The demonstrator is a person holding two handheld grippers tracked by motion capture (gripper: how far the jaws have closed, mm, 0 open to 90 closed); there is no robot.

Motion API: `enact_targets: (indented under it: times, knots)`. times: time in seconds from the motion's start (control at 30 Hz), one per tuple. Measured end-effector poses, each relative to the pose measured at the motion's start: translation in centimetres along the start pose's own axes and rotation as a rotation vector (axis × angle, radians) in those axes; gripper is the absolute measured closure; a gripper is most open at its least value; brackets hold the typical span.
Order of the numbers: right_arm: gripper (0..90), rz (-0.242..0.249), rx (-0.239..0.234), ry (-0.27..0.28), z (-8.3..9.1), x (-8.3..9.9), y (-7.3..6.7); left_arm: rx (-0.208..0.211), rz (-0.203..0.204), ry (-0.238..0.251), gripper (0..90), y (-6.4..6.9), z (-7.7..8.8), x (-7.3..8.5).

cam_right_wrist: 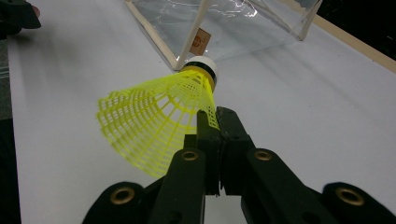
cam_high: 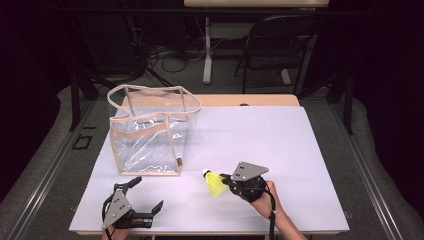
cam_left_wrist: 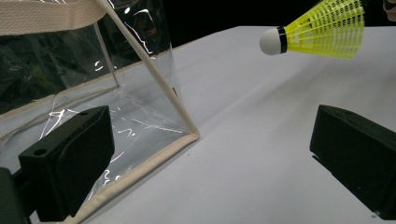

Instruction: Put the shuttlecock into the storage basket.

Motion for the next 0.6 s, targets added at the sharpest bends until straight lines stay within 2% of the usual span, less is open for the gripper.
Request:
enact_targets:
  times: [0.6]
  knots:
    - [89.2, 0.008, 0.02, 0.019, 0.7, -1.1, 0.5, 0.001, -0.007, -0.001, 0.0, 0.1, 0.0, 0.0]
Point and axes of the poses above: each handheld gripper's, and its own axes: z roughly backward along the jaws, x roughly out of its underside, y roughly to its right, the point moved 9 cm from there along -z, roughly forward along the jaws, and after that the axes turned 15 degrees about -x, right-handed, at the moved point
